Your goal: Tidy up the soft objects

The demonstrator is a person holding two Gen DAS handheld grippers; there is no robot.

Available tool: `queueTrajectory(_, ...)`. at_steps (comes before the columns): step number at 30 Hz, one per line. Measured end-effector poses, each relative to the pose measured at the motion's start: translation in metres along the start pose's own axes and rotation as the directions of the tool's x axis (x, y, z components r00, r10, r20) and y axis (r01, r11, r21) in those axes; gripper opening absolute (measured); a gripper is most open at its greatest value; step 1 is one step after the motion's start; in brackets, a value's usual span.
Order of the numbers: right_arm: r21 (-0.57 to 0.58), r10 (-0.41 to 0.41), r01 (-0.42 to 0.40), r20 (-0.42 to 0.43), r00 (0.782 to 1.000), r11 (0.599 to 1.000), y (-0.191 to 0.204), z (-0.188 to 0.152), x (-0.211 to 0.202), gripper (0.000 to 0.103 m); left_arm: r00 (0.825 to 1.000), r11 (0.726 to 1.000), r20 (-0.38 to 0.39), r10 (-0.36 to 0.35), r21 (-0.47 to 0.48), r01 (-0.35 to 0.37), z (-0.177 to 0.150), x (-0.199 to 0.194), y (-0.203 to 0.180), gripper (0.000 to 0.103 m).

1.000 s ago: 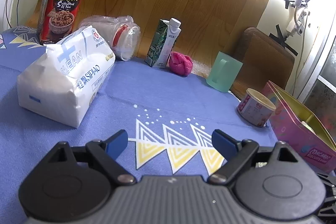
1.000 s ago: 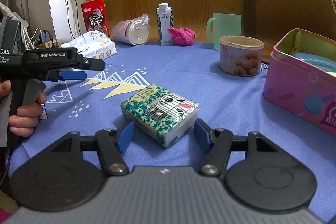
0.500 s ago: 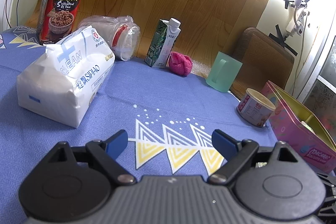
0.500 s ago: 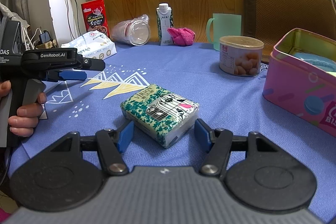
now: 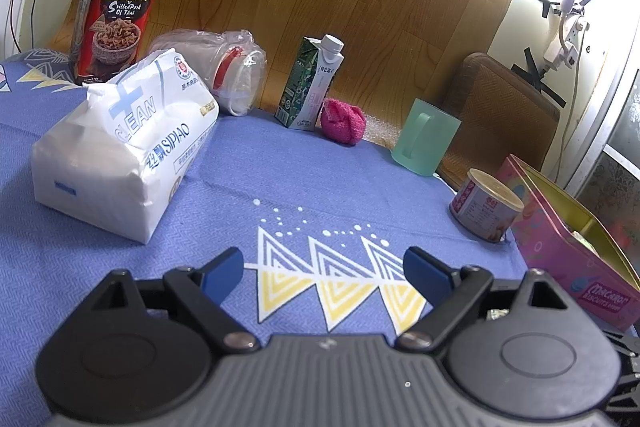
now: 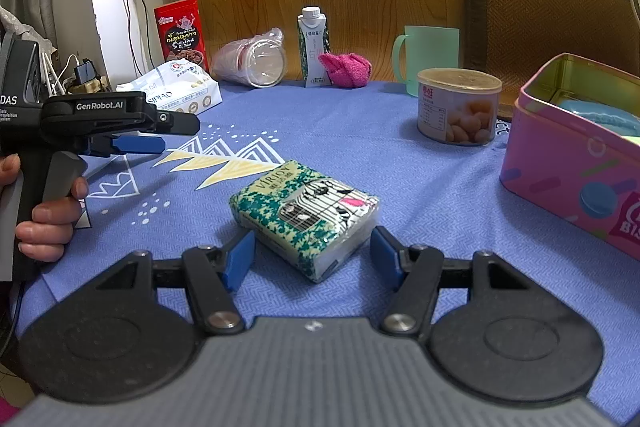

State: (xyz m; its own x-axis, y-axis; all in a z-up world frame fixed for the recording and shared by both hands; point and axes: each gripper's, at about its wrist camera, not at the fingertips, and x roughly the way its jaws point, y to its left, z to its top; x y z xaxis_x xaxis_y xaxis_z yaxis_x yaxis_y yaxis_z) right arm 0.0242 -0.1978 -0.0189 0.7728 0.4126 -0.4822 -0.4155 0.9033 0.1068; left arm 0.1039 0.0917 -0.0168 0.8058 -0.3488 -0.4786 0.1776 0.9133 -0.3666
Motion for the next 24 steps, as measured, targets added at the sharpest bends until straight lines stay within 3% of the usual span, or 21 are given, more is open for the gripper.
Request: queueTrajectory(24, -0.001, 0.000, 0.000, 0.000, 1.000, 1.000, -0.0002, -0.0003, 0.0006, 0.066, 1.000, 1.000, 0.000, -0.003, 0.002, 0.003, -0.0005, -0.0002, -0.0010, 0.090)
